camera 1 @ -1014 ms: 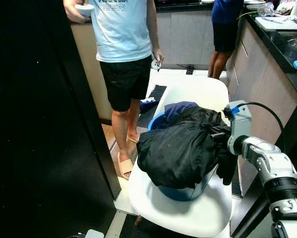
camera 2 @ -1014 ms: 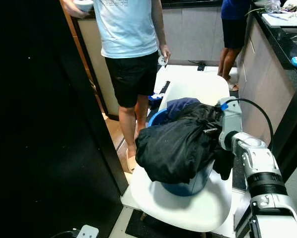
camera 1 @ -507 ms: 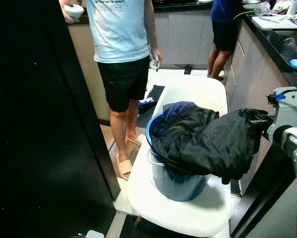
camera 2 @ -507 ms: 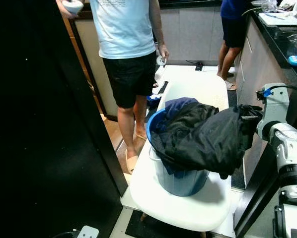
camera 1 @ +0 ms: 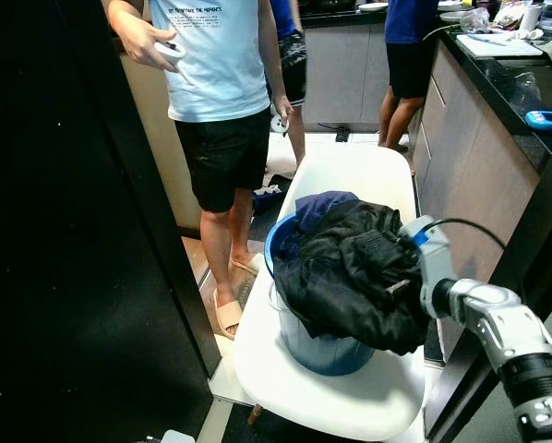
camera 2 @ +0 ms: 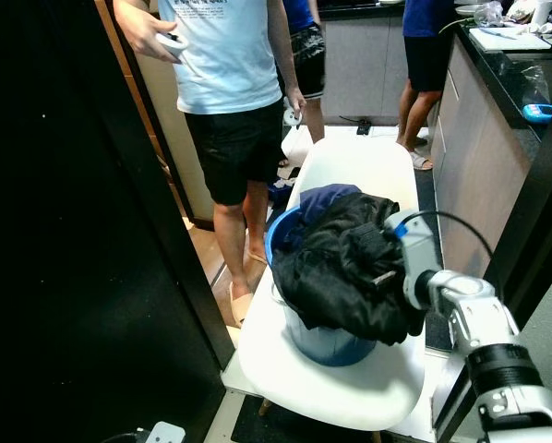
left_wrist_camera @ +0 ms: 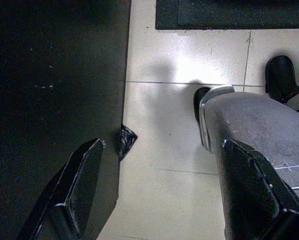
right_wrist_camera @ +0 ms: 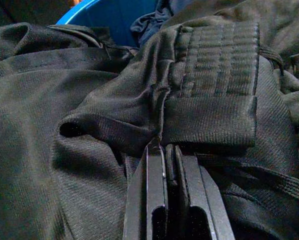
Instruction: Clothes washing
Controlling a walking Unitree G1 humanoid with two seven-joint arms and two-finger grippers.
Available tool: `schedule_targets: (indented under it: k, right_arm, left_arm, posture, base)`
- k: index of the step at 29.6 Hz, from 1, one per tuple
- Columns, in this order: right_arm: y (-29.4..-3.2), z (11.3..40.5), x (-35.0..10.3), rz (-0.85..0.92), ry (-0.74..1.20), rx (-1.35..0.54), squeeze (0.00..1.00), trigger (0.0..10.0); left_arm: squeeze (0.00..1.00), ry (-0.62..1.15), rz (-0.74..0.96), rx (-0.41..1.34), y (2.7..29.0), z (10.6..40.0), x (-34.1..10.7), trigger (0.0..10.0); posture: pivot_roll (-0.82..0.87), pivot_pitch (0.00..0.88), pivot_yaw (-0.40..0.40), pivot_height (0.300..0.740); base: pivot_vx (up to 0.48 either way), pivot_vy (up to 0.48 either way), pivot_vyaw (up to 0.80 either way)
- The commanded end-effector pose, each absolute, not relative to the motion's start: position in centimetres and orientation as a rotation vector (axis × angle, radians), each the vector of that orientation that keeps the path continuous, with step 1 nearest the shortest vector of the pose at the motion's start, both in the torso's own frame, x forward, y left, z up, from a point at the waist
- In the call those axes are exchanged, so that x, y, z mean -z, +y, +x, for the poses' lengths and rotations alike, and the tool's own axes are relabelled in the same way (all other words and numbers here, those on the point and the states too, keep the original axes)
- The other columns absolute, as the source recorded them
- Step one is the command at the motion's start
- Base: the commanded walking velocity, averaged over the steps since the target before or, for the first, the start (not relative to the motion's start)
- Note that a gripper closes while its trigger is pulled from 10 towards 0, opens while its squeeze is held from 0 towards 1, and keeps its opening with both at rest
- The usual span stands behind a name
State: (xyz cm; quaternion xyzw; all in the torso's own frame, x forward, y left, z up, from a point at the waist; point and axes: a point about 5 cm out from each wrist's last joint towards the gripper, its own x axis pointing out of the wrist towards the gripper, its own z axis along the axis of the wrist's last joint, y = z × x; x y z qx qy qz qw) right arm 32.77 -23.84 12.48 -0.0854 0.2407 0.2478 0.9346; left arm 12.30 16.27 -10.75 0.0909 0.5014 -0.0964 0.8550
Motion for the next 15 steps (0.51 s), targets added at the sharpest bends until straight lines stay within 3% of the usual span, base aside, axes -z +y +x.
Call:
schedule_targets:
  k: [1,2,4,5,6,7,15]
  right_arm:
    - [-22.9,32.2,-11.0,-0.177,0.552,-0.556,0.00,1.9]
    - [-22.6,32.1,-10.6,-0.190,0.561,-0.566,0.00,6.0]
    - [-22.6,32.1,-10.6,-0.190,0.561,-0.566,0.00,6.0]
    - [-21.8,32.1,-10.2,-0.184,0.559,-0.582,0.06,10.0]
    - [-21.8,32.1,-10.2,-0.184,0.559,-0.582,0.06,10.0]
    - [-20.8,32.0,-9.9,-0.178,0.549,-0.604,1.00,10.0]
    - [-18.7,31.3,-9.9,-0.098,0.539,-0.735,1.00,10.0]
  left_arm:
    - [0.00,1.119,0.197,0.229,16.3,10.8,11.2,10.0]
    - [0.00,1.120,0.197,0.228,16.3,10.8,11.2,10.0]
    - [0.00,1.120,0.197,0.228,16.3,10.8,11.2,10.0]
    - [0.00,1.121,0.196,0.228,16.3,10.9,11.2,10.0]
    - [0.00,1.121,0.196,0.228,16.3,10.9,11.2,10.0]
    - [0.00,1.120,0.195,0.227,16.3,10.9,11.2,10.0]
    - [0.00,1.116,0.192,0.225,16.3,11.1,11.2,10.0]
  posture:
    - [-0.01,0.000,0.050,0.740]
    - [-0.01,0.000,0.050,0.740]
    - [-0.01,0.000,0.050,0.740]
    - [-0.01,0.000,0.049,0.740]
    - [-0.01,0.000,0.049,0.740]
    - [-0.01,0.000,0.048,0.740]
    - [-0.01,0.000,0.045,0.740]
  base:
    - [0.000,0.000,0.00]
    - [0.000,0.000,0.00]
    - [0.000,0.000,0.00]
    - [0.000,0.000,0.00]
    - [0.000,0.000,0.00]
    - [0.000,0.000,0.00]
    - [0.000,0.000,0.00]
